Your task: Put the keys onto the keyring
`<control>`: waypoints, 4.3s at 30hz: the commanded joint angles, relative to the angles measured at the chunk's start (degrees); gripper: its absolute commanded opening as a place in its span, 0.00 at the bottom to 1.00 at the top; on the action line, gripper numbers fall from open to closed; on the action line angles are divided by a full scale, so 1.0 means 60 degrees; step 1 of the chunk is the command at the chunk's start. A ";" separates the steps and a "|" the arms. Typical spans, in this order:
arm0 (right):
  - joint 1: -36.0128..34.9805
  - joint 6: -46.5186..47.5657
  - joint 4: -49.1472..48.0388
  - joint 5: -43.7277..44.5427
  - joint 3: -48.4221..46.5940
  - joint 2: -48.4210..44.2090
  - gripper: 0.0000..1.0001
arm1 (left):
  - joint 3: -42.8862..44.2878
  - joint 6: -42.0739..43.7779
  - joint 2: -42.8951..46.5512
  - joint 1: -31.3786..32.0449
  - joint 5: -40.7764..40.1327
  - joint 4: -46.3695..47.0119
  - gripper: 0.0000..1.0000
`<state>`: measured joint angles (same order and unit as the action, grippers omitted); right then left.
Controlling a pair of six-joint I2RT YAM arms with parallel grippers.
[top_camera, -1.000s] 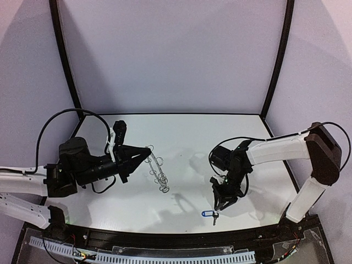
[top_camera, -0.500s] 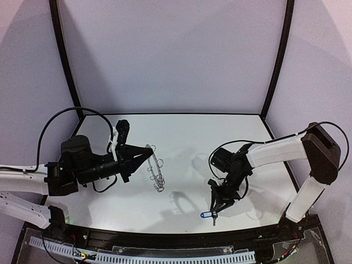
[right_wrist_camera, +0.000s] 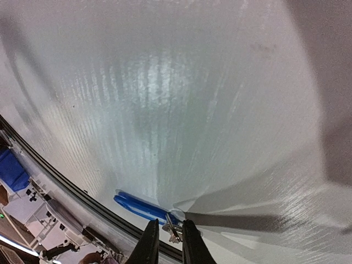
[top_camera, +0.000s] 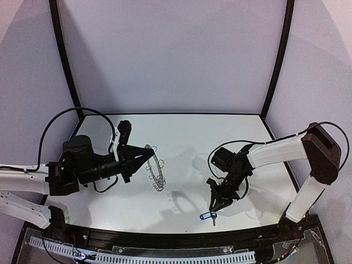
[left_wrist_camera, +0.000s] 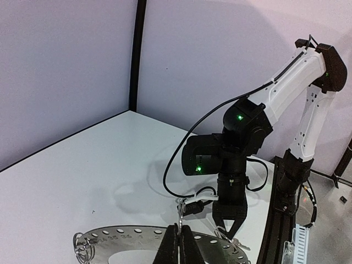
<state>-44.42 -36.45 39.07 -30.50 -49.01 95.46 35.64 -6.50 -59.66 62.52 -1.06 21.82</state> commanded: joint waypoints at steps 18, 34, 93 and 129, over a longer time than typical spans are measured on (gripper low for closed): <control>0.0087 0.1355 0.0403 -0.0237 -0.0755 0.0501 0.15 | 0.0272 -0.0048 -0.0047 -0.0004 0.0058 0.0260 0.01; -0.0033 0.2182 0.1544 0.0195 -0.1364 0.1056 0.12 | 0.0242 -0.0039 0.0104 -0.0005 -0.0056 0.0067 0.01; -0.0301 0.3150 -0.2346 0.1413 -0.0931 -0.4495 0.00 | 0.1428 0.0703 -0.0577 -0.0001 0.0792 -0.0095 0.01; -0.0571 0.6997 -0.7485 -0.3049 0.0371 -0.6914 0.00 | 0.4725 0.1843 -0.3291 0.0005 0.5123 -0.1964 0.01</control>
<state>-46.87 4.23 -6.02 -47.13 -44.66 53.01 61.91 4.64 -79.35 62.52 28.18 8.54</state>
